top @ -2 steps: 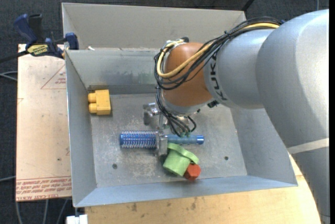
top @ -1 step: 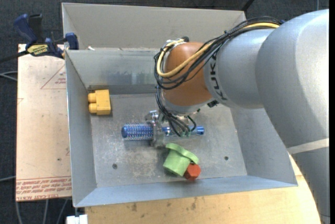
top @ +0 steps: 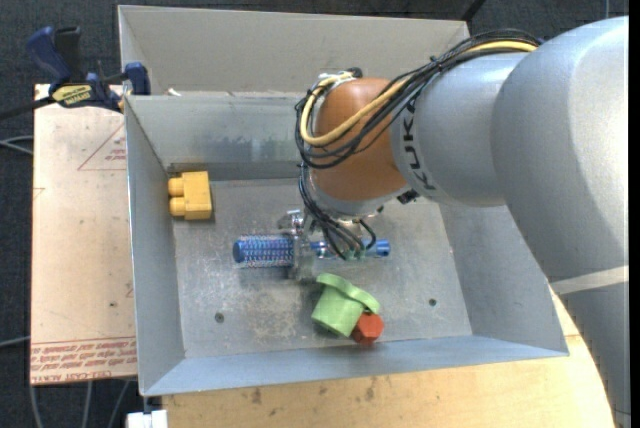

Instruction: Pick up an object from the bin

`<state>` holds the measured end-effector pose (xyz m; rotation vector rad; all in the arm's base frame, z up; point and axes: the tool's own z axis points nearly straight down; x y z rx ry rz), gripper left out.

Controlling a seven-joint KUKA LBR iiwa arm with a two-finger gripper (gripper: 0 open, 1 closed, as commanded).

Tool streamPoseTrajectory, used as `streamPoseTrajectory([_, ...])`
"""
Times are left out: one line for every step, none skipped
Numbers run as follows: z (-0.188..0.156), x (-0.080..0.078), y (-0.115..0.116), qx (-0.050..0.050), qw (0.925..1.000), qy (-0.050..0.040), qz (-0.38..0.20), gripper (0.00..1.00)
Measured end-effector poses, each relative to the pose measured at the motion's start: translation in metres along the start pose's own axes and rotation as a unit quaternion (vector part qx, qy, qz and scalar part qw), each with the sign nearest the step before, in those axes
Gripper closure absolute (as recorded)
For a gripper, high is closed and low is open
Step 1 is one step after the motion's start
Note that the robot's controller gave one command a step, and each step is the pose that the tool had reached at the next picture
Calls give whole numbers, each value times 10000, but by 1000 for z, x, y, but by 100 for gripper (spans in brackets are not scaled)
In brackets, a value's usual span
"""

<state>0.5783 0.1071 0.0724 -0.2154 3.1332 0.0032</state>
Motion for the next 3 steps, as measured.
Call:
streamPoseTrajectory([-21, -1, 0, 0, 10000, -6, 8, 100])
streamPoseTrajectory([-52, -1, 1, 1, 10000, -10, 14, 100])
streamPoseTrajectory([-129, -3, 1, 5, 10000, -41, 17, 100])
